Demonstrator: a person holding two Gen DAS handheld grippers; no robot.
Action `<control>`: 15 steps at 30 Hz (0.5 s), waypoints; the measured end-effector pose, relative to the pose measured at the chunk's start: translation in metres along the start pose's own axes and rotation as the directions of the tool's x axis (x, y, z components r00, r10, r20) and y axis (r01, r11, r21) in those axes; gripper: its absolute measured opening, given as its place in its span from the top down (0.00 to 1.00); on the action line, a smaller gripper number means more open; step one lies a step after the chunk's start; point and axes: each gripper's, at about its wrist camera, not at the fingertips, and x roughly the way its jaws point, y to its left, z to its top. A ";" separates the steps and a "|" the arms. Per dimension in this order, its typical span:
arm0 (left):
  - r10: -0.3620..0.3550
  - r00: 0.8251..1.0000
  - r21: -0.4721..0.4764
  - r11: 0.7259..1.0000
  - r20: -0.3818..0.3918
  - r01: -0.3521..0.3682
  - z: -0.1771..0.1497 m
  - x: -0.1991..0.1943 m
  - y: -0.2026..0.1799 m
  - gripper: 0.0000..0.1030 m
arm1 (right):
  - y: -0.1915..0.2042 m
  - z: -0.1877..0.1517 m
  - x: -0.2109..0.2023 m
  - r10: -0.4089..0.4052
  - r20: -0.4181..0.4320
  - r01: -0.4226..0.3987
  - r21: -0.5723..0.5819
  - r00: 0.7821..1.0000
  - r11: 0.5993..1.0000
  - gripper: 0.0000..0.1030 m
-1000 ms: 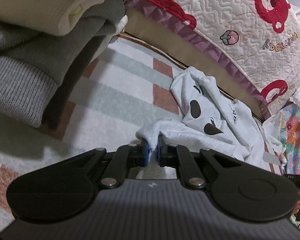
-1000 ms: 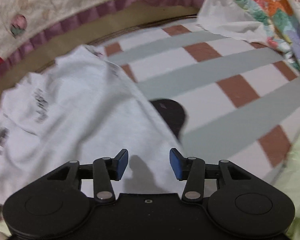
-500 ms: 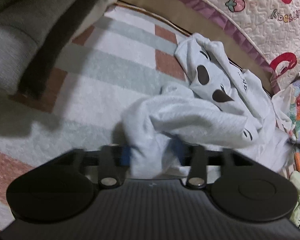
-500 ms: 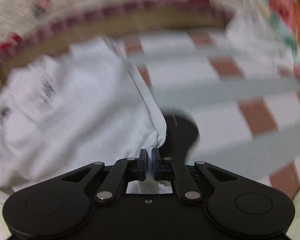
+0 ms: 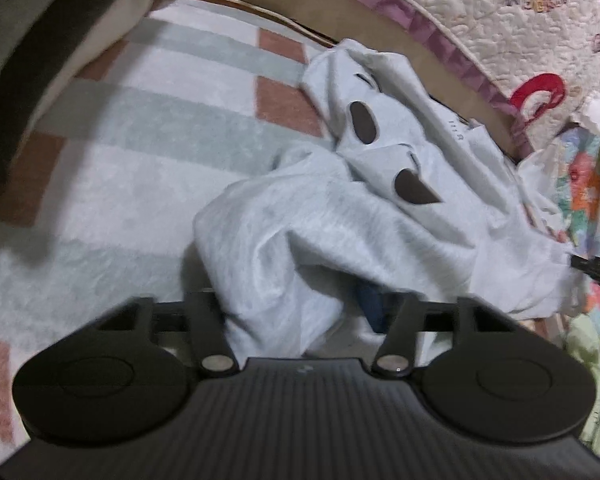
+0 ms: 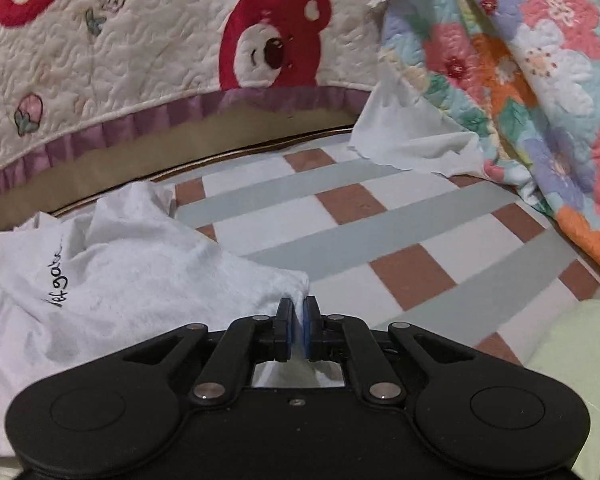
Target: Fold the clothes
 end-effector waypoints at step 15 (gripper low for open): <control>0.044 0.994 0.023 0.999 0.105 -0.047 0.005 -0.009 -0.012 0.92 | -0.050 -0.029 -0.026 0.045 -0.156 -0.019 0.164 0.987 0.986 0.47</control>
